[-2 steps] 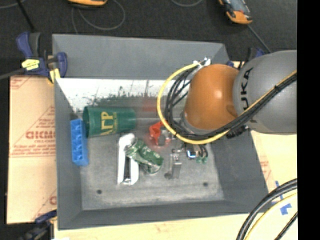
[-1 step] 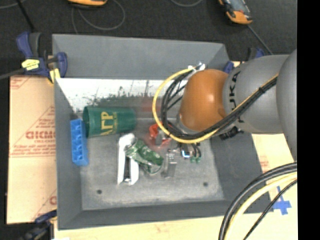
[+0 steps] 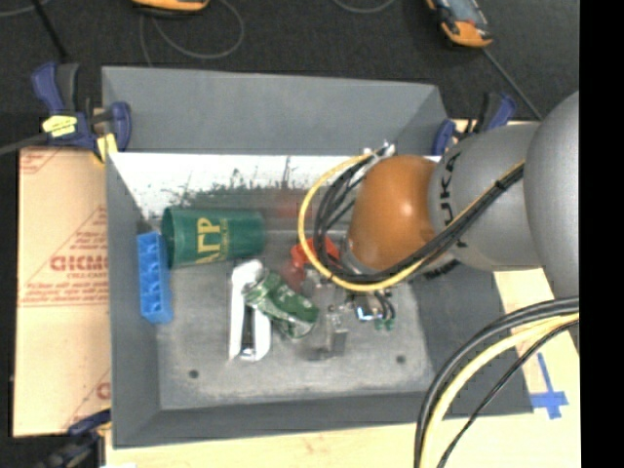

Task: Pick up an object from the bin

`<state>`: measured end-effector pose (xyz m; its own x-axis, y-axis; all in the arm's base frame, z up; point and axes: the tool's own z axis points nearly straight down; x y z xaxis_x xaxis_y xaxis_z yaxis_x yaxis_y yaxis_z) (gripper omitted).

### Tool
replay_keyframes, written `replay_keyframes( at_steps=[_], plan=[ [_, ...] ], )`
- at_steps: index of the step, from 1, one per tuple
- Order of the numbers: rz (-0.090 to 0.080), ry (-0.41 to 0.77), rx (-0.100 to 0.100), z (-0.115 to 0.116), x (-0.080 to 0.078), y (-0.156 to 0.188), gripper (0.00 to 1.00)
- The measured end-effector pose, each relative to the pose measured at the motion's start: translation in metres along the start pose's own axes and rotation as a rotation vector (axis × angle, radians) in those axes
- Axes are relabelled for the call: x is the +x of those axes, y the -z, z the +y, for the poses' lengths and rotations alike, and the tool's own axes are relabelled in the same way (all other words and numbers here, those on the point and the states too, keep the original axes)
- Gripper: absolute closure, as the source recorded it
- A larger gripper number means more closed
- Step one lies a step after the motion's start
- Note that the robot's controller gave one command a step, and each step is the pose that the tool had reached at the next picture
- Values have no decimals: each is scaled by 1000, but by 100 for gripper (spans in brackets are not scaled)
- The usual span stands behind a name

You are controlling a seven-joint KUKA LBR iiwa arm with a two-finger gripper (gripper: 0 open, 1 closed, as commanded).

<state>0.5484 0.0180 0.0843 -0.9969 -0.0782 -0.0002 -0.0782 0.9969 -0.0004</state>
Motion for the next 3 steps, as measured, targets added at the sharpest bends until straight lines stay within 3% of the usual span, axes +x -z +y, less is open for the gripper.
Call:
replay_keyframes(
  at_steps=[1, 2, 3],
  plan=[
    [-1, 75, 1, -2, 6, -14, 0],
    [-3, -38, -2, 28, -10, -5, 100],
    [-3, -38, -2, 28, -10, -5, 0]
  ],
)
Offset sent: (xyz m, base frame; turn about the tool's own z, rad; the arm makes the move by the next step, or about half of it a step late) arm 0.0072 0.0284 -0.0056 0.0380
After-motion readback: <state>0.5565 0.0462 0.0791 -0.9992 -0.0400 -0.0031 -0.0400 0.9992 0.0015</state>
